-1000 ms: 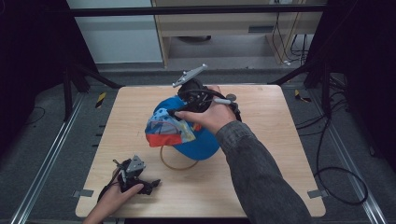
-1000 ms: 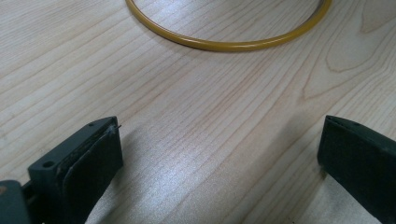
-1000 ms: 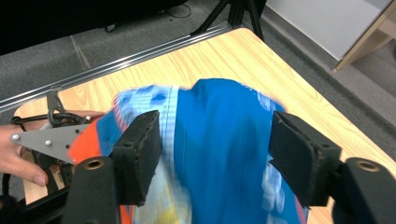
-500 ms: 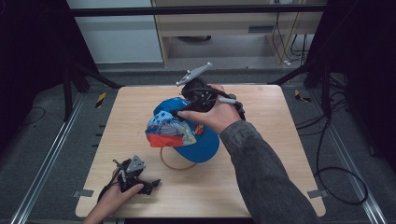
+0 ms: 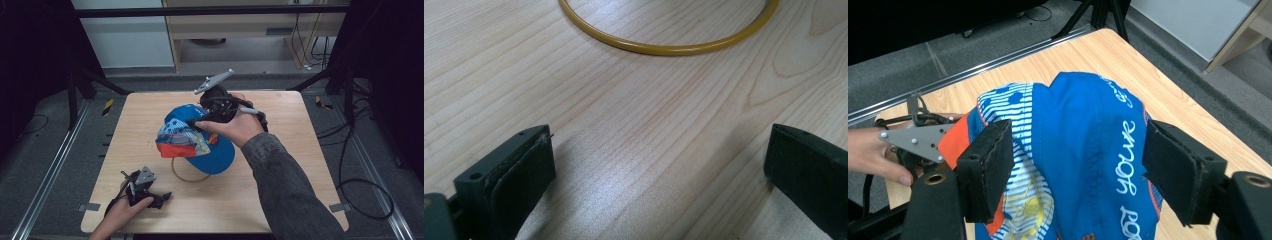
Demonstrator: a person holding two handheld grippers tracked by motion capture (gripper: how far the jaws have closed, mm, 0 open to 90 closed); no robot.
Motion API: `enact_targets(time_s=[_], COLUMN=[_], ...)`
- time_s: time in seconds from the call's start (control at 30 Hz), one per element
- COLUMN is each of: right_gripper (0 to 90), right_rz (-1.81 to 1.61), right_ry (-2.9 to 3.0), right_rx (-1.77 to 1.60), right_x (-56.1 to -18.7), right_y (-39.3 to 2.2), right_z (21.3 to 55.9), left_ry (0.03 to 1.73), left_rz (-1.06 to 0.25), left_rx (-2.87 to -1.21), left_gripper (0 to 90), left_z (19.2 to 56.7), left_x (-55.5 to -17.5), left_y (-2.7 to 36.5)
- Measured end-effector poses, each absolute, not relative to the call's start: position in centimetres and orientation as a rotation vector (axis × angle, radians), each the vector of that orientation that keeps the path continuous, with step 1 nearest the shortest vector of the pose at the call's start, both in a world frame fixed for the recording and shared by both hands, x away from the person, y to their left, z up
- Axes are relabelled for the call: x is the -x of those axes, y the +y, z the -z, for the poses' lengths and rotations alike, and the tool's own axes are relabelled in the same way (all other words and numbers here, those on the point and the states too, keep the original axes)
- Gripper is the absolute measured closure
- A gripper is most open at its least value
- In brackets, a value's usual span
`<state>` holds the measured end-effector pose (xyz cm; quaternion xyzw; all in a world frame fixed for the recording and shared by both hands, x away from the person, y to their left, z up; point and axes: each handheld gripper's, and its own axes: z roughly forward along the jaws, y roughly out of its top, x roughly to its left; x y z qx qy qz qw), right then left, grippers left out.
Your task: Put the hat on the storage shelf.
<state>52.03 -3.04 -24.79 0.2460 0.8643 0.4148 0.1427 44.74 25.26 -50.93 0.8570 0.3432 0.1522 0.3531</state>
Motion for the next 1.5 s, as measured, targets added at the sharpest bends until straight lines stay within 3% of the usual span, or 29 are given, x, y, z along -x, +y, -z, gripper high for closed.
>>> enact_targets(time_s=[0.67, 1.17, 1.5], right_gripper=[23.7, 8.7, 7.0], right_rz=[-1.228, -1.268, -1.277], right_ry=[2.452, 2.379, 2.342], right_rx=[-0.782, -0.799, -0.838], right_x=[-50.9, -49.9, -49.0], right_y=[-6.1, -8.6, -11.6], right_z=[25.9, 26.9, 28.4], left_ry=[0.887, 0.885, 0.885], left_rz=[-0.394, -0.397, -0.397], left_rx=[-2.213, -2.215, -2.214], left_gripper=[0.0, 0.0, 0.0], left_z=[51.0, 50.9, 51.0], left_x=[-44.7, -44.7, -44.7], left_y=[25.2, 25.3, 25.3])
